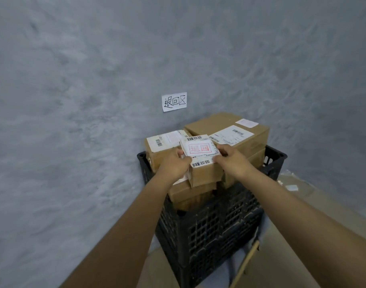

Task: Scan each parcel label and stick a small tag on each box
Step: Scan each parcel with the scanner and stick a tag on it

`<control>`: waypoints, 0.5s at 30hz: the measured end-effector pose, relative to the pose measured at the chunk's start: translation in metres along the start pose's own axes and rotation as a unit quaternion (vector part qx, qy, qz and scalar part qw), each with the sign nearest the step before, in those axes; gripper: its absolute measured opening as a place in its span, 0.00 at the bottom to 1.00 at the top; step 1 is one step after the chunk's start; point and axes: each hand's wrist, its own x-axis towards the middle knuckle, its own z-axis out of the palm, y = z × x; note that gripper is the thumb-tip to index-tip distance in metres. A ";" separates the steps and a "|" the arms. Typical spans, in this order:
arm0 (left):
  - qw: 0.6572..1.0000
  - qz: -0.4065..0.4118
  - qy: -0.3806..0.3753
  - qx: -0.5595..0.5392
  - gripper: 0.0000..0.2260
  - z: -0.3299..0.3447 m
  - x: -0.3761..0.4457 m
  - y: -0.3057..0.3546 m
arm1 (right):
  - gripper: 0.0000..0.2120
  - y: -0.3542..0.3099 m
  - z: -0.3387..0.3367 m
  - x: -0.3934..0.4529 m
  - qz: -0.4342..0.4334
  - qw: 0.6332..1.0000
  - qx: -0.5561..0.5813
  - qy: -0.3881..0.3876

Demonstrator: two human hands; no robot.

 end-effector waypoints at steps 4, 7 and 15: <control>1.000 -0.016 0.016 0.013 0.10 0.005 0.017 -0.001 | 0.23 0.005 0.000 0.024 -0.019 0.999 -0.009 -0.028; 0.999 -0.020 0.015 0.025 0.09 0.007 0.022 -0.003 | 0.25 0.009 -0.003 0.032 -0.017 0.998 -0.021 -0.050; 0.991 0.008 0.031 0.129 0.08 -0.006 0.008 0.005 | 0.23 0.003 -0.018 0.005 -0.024 0.999 -0.027 -0.024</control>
